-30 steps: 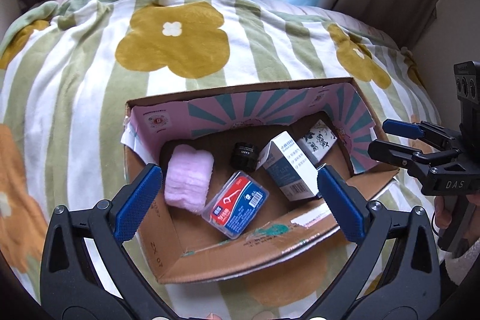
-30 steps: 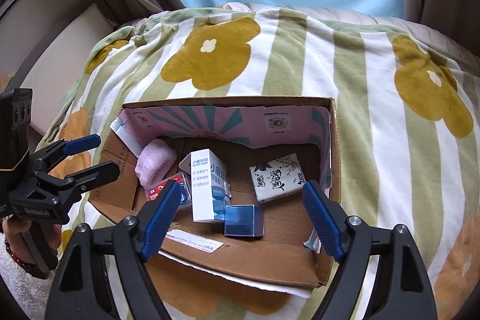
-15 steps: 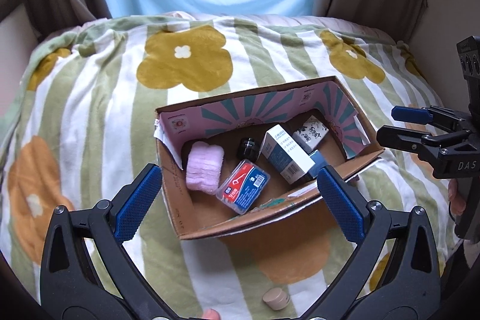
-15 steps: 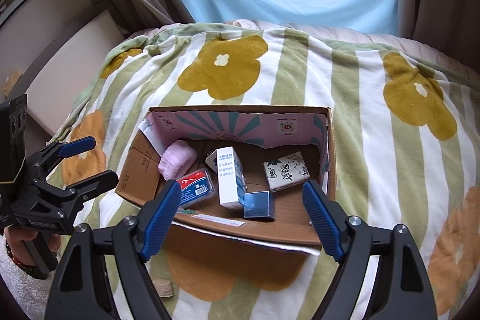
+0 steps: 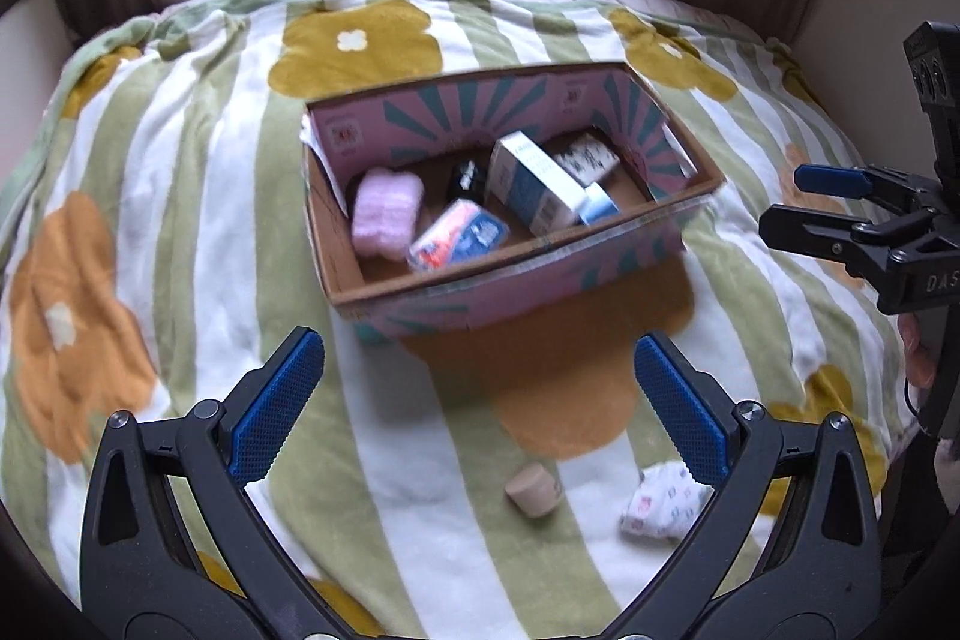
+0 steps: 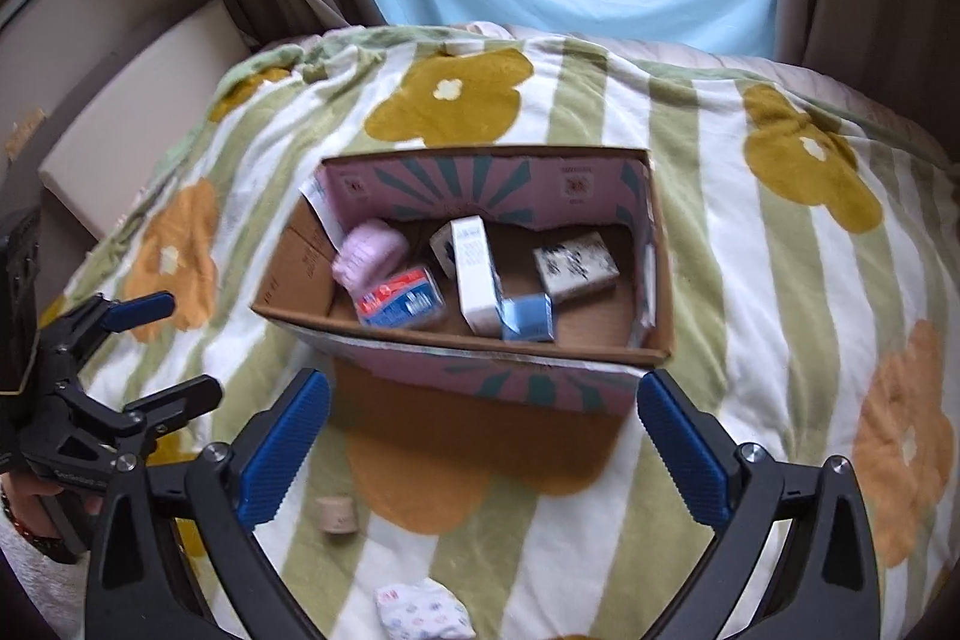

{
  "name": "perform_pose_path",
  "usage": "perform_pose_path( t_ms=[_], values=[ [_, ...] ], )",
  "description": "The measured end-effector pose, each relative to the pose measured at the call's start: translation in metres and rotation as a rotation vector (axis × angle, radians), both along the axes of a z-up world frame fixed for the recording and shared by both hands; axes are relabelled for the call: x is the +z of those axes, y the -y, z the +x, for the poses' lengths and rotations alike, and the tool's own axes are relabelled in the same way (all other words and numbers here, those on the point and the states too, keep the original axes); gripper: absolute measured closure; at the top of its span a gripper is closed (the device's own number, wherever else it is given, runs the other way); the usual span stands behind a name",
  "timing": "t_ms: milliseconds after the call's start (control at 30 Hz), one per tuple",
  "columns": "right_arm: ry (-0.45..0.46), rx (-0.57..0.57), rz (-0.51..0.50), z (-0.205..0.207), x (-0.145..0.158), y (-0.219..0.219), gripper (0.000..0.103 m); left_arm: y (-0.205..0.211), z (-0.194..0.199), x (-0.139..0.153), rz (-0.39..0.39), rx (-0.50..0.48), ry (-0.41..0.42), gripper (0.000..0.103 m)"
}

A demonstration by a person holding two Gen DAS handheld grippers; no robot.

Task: Organize objects
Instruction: 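Move both tools back toward the beige jar and white sock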

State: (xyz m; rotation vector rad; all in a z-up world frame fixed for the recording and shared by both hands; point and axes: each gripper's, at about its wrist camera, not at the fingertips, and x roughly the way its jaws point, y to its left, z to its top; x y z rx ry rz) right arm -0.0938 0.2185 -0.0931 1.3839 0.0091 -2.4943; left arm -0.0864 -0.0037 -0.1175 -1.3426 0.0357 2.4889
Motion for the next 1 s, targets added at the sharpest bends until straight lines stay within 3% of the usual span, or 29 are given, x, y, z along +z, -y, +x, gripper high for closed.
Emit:
perform_pose_path(
  t_ms=[300,633,733,867,1000],
  values=[
    [0.051,-0.003,0.012,0.053,-0.039,-0.001,0.001,-0.004,0.045,-0.053,0.018,-0.040,0.099,0.000],
    [0.110,0.082,0.017,0.113,-0.091,0.015,0.001,-0.003,0.064,-0.102,0.064,0.128,0.166,0.000],
    [0.117,0.103,0.020,0.124,-0.109,0.021,0.001,-0.006,0.066,-0.117,0.071,0.174,0.183,0.006],
    [0.104,0.123,0.049,0.133,-0.128,0.029,0.001,-0.016,0.067,-0.135,0.040,0.197,0.185,0.023],
    [0.087,0.149,0.065,0.139,-0.144,0.037,0.001,-0.024,0.068,-0.145,0.022,0.221,0.164,0.030]
  ],
)
